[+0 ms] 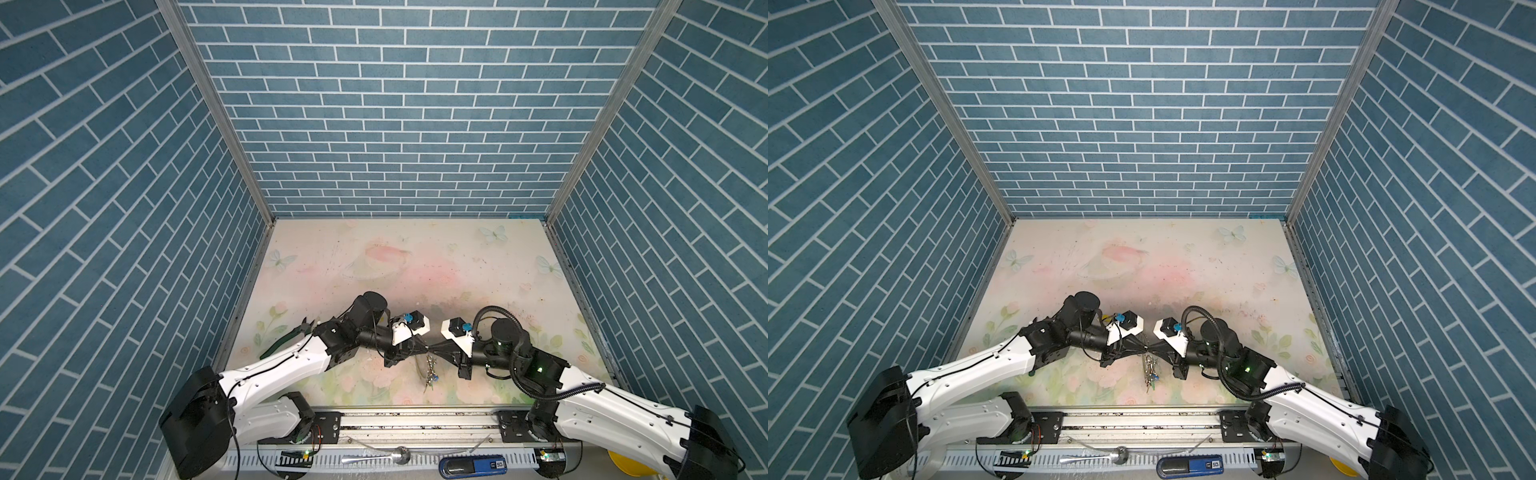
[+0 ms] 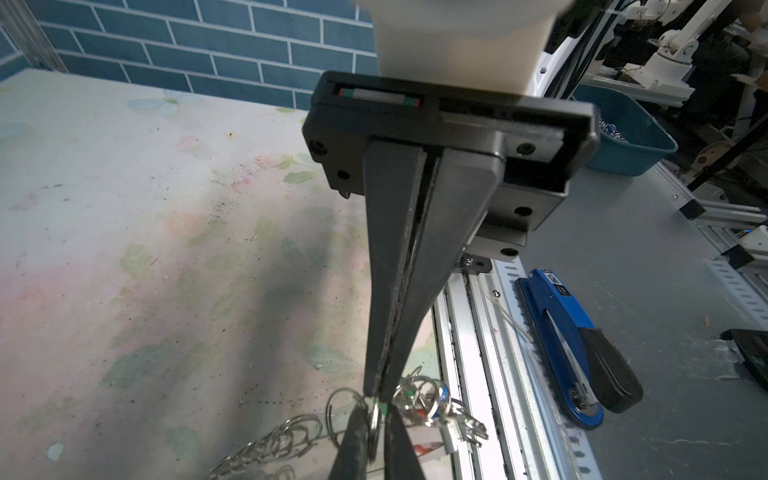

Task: Put the keys on the keyring

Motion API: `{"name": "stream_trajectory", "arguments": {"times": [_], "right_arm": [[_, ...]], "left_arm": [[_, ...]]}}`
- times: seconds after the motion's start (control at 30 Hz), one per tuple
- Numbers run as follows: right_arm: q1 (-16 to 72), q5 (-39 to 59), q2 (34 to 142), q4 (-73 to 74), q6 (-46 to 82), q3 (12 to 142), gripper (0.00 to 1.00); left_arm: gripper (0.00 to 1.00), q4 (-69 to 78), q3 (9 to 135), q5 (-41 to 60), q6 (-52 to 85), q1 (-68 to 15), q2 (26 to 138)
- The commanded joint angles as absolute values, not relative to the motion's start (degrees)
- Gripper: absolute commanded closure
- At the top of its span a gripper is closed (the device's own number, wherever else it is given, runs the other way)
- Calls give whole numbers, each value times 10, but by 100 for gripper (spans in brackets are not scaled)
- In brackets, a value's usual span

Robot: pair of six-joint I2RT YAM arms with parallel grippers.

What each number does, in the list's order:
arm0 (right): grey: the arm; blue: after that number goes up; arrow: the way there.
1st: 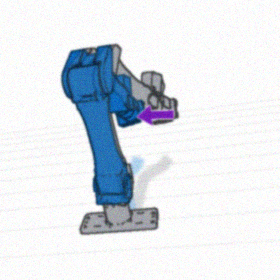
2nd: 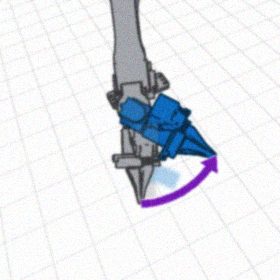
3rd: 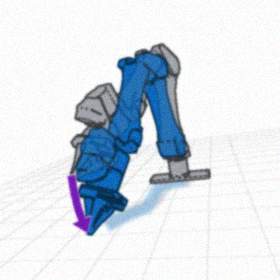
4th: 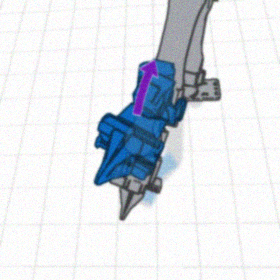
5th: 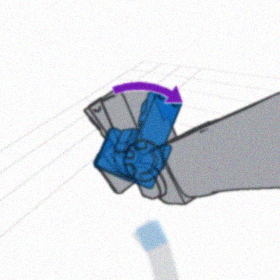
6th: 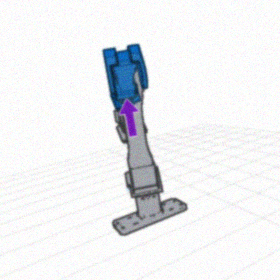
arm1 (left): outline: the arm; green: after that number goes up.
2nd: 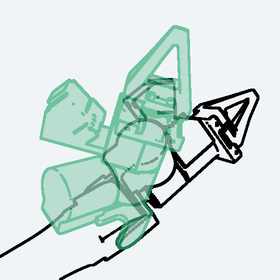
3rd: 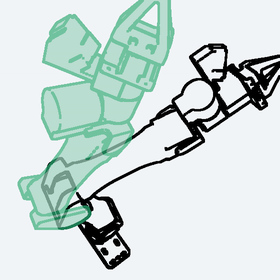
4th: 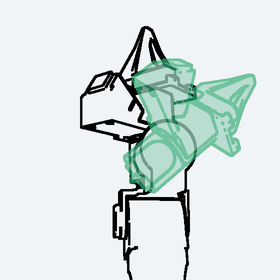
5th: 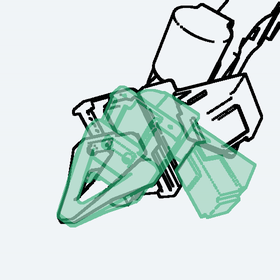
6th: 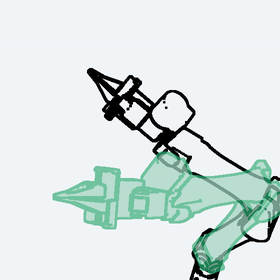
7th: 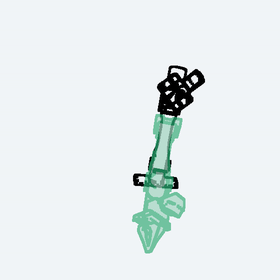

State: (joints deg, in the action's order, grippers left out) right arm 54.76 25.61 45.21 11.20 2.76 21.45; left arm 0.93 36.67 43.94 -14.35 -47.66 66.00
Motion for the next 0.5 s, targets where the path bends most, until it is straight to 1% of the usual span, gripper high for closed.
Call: {"name": "stream_trajectory", "arguments": {"times": [0.0,0.23,0.37,0.47], "right_arm": [[551,240,429,172,43,189,100],[550,256,433,185,54,182,100],[551,254,433,195,55,178,100],[551,252,435,192,55,179,100]], "left_arm": [[83,39,348,436,-137,-480,650],[83,49,349,439,-132,-479,651],[86,50,349,443,-129,-479,652],[91,50,349,448,-129,-479,657]]}}
